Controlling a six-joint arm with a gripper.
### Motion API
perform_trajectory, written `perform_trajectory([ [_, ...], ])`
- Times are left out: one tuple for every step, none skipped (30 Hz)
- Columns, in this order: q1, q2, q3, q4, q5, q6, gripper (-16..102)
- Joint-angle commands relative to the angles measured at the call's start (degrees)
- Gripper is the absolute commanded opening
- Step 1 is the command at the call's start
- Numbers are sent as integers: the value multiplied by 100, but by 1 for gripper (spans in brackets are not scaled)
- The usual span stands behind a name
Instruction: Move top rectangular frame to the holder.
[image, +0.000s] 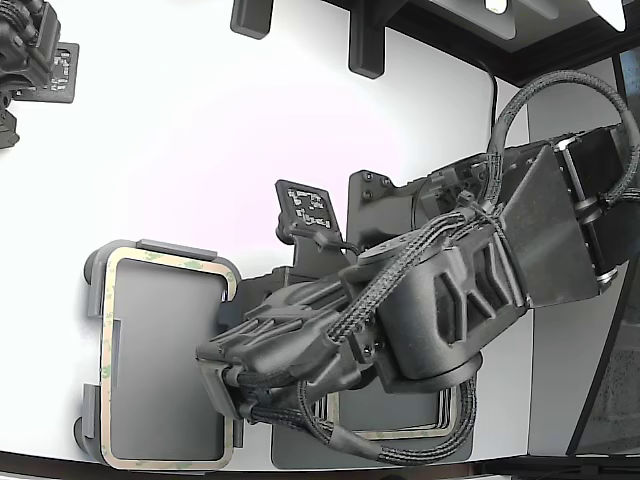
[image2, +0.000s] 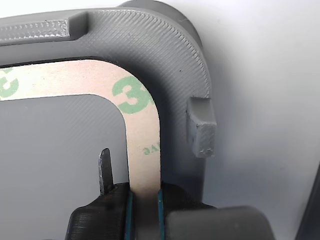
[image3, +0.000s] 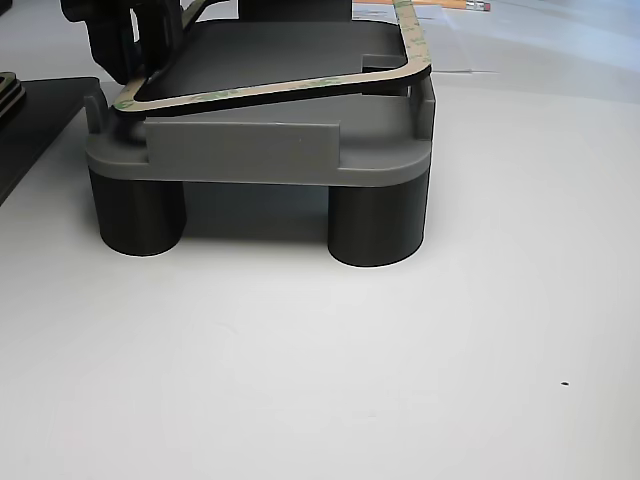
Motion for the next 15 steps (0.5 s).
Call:
perform_trajectory([
  [-79,114,-79,62,-9,18,-11],
  [-79,114,-79,62,-18,18,-11],
  [-79,114,-79,62,-18,18,-11],
  [-79,105,-79,62,-26,18,-11],
  [-79,97,-79,62,-26,18,-11],
  [-79,79,-88,62,-26,26,-11],
  [-79,70,-88,62,-26,35,-11],
  [-79,44,-97,62,-26,44,-11],
  [-79,35,-105,62,-26,53,-11],
  [-79,9,-114,62,-26,62,-11],
  [-79,-9,-123,62,-26,79,-11],
  [-79,-18,-132,62,-35,88,-11],
  [-79,-18,-132,62,-44,97,-11],
  [-79,-18,-132,62,-53,97,-11],
  [-79,-18,-123,62,-62,97,-11],
])
